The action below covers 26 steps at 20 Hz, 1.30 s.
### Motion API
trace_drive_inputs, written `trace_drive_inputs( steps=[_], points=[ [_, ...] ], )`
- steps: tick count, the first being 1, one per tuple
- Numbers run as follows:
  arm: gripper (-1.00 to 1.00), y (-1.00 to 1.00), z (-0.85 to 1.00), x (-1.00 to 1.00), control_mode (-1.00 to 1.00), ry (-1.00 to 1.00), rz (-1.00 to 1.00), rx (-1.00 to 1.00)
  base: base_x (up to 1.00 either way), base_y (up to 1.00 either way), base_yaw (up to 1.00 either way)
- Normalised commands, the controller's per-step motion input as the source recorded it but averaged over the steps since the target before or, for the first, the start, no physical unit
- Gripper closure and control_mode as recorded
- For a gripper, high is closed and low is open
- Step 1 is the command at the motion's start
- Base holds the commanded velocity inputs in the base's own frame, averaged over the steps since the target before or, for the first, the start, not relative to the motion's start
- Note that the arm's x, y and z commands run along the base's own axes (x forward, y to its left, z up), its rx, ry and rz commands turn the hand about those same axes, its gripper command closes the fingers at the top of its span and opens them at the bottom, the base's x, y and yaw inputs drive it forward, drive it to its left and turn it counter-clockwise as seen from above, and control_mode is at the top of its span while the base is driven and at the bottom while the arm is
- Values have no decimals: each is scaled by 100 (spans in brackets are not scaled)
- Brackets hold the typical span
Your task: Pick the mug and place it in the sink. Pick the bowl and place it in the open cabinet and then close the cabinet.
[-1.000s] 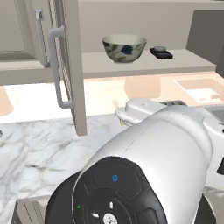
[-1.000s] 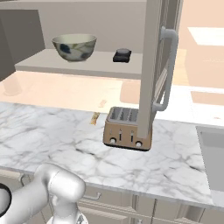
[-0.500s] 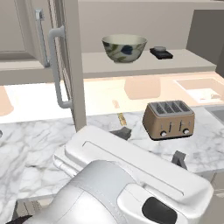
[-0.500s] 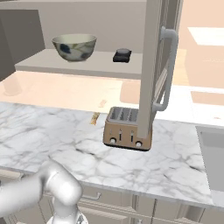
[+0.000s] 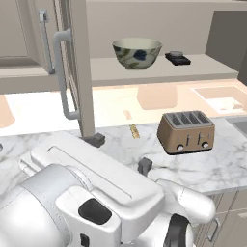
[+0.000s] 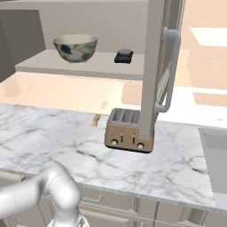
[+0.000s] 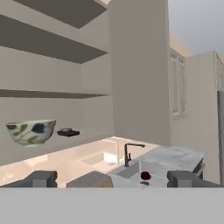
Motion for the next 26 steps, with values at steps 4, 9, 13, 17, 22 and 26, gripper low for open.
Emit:
trace_drive_inputs(
  steps=[4,9,13,17,22,26],
  points=[
    [-100,83,-21,74,-100,-9,-14,-5,0,0,0],
    [-100,71,-11,72,-100,-5,-12,-5,0,0,0],
    [-100,43,-11,70,-100,-2,-11,-6,0,0,0],
    [-100,24,-9,71,-100,0,-6,-3,0,0,0],
    [-100,29,-17,63,-100,0,-5,-3,0,0,0],
    [-100,29,-17,48,-100,-3,-6,-5,0,0,0]
  ],
)
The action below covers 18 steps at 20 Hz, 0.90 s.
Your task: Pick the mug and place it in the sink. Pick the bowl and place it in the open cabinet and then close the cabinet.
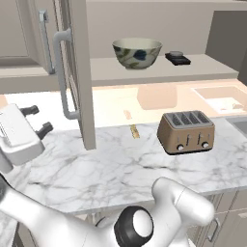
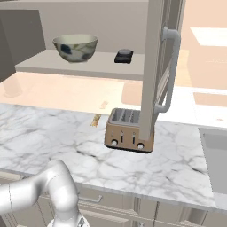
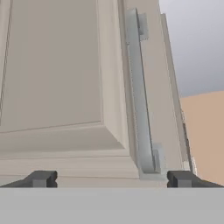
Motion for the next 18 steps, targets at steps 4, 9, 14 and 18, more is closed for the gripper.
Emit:
trace_drive_inputs(
  steps=[4,9,14,18],
  points=[
    [-100,1,-3,21,-100,-4,-3,-2,0,0,0],
    [-100,-10,0,0,-100,0,0,0,0,0,0],
    [-100,-42,0,9,-100,9,0,0,0,0,0],
    [-100,-57,0,9,-100,14,0,0,0,0,0]
  ],
)
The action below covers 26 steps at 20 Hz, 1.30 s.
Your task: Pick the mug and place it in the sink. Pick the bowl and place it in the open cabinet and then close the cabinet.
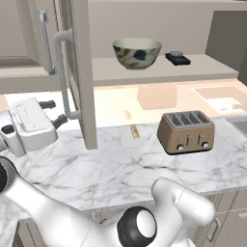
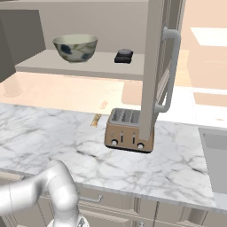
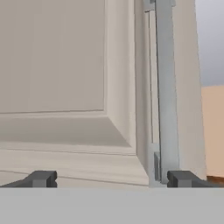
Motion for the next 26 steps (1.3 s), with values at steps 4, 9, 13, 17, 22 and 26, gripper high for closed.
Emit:
trace_drive_inputs(
  steps=[4,9,13,17,22,26],
  points=[
    [-100,-58,0,3,-100,8,0,0,0,0,0],
    [-100,-50,-1,0,-100,2,0,0,0,0,0],
    [-100,-82,-15,1,-100,0,14,0,0,0,0],
    [-100,-100,-14,28,-100,0,40,0,0,0,0],
    [-100,-100,-7,35,-100,0,48,0,0,0,0],
    [-100,-100,-6,50,-100,0,49,0,0,0,0]
  ],
)
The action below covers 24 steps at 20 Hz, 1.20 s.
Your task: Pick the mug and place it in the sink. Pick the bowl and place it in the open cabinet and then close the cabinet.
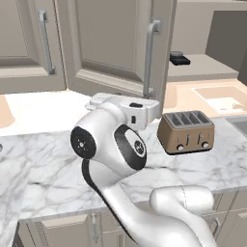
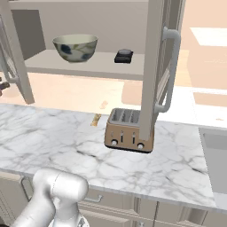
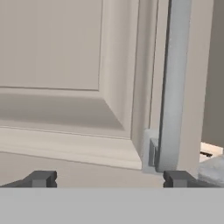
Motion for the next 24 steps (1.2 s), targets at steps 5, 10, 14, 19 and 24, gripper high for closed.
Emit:
trace_drive_inputs(
  steps=[5,10,14,19,24],
  points=[
    [-100,-100,-5,49,-100,0,47,0,0,0,0],
    [-100,-92,-7,41,-100,0,45,0,0,0,0],
    [-100,-75,-14,36,-100,0,44,0,0,0,0],
    [-100,-62,-11,31,-100,2,41,0,0,0,0],
    [-100,-46,-5,37,-100,8,32,0,0,0,0]
  ],
)
